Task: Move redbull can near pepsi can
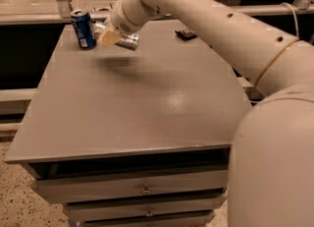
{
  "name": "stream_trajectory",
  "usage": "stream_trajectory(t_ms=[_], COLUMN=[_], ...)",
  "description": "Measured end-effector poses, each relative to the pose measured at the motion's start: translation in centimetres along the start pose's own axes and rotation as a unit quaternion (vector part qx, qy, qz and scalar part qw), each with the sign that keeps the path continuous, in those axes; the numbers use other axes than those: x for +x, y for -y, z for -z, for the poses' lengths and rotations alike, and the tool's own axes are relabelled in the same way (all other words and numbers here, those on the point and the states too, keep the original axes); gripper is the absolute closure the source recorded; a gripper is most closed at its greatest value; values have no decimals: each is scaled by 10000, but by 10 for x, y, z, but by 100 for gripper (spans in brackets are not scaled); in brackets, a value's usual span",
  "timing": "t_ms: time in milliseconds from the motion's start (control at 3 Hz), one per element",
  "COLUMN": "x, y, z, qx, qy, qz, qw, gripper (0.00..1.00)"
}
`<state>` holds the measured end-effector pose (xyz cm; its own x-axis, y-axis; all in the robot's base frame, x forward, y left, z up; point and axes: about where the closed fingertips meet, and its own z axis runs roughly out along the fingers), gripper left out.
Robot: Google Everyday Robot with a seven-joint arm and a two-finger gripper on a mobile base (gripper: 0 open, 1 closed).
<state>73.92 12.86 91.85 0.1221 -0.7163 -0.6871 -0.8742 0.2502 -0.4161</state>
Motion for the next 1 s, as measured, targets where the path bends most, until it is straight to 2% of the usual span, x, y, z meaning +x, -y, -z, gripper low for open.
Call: stream_trajectory(t_ms=[333, 667, 1000], x=[5, 3, 4], y=[8, 5, 2], z=[-31, -56, -71], qx=[-100, -294, -424], qy=[21, 64, 61], qz=[-161, -236, -287], qw=[9998, 9993, 9987], gripper=[100, 84, 61])
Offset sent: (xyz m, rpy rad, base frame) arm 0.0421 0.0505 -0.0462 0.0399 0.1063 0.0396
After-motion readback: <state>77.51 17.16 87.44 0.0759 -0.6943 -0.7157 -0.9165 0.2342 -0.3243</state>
